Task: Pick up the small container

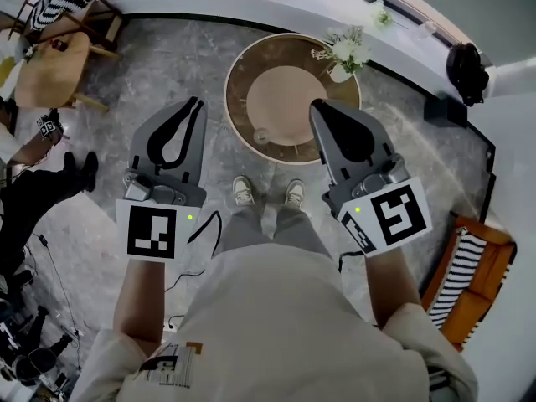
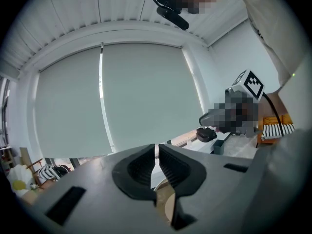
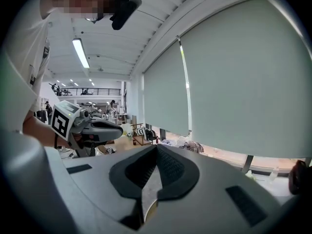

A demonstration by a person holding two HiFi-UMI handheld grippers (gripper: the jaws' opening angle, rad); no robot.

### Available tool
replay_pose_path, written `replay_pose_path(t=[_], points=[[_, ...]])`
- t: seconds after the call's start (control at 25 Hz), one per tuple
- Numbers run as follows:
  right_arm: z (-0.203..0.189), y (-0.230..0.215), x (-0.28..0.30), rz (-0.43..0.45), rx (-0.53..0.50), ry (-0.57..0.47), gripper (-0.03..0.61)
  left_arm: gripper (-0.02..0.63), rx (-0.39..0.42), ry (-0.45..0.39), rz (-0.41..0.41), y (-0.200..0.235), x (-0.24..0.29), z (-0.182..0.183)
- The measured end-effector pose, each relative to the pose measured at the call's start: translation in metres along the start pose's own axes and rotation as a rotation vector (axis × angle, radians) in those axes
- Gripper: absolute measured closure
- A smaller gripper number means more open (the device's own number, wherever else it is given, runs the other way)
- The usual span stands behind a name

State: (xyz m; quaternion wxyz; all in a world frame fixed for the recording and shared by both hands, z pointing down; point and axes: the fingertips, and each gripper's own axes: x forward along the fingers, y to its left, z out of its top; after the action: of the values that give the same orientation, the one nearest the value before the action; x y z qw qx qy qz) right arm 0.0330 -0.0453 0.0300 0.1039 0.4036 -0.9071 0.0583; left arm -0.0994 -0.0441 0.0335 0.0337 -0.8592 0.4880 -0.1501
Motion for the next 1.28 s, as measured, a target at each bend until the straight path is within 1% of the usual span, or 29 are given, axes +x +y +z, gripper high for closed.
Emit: replay_pose_path(t=[0.16,0.24,0.4,0.48,0.64,0.76,0.84,0.96,1.0,1.04,1.16,1.28], points=[[-0.010,-0.001,0.013,0.010,0.014,0.015,0.572,0.594,0.005,0.012,-0.036,-0.002,0.013,-0.014],[-0.017,-0.004,0.020,0.013,0.018,0.027,0.572,0.542,0.018,0.031,-0.066,-0.005,0.022,-0.024],[-0.032,-0.013,0.031,0.012,0.032,0.045,0.572,0.508,0.030,0.055,-0.109,-0.012,0.042,-0.044],[-0.039,-0.017,0.038,0.014,0.037,0.050,0.572,0.469,0.068,0.066,-0.135,-0.016,0.052,-0.054],[-0.055,-0.025,0.053,0.012,0.055,0.047,0.572,0.415,0.145,0.075,-0.197,-0.029,0.070,-0.076],[-0.071,-0.027,0.064,0.024,0.065,0.054,0.572,0.383,0.178,0.044,-0.231,-0.042,0.078,-0.092],[-0.082,-0.028,0.073,0.033,0.067,0.063,0.572,0.366,0.171,0.025,-0.247,-0.048,0.084,-0.105],[-0.100,-0.031,0.086,0.038,0.073,0.074,0.572,0.338,0.157,0.021,-0.260,-0.055,0.093,-0.129],[-0.106,-0.032,0.090,0.032,0.072,0.073,0.572,0.308,0.158,0.013,-0.260,-0.056,0.096,-0.135],[-0.111,-0.032,0.093,0.023,0.068,0.068,0.572,0.301,0.157,0.003,-0.260,-0.058,0.098,-0.141],[-0.131,-0.033,0.104,0.007,0.052,0.058,0.572,0.295,0.135,-0.008,-0.277,-0.065,0.103,-0.163],[-0.155,-0.029,0.114,0.014,0.053,0.073,0.572,0.293,0.113,-0.001,-0.309,-0.075,0.107,-0.195]])
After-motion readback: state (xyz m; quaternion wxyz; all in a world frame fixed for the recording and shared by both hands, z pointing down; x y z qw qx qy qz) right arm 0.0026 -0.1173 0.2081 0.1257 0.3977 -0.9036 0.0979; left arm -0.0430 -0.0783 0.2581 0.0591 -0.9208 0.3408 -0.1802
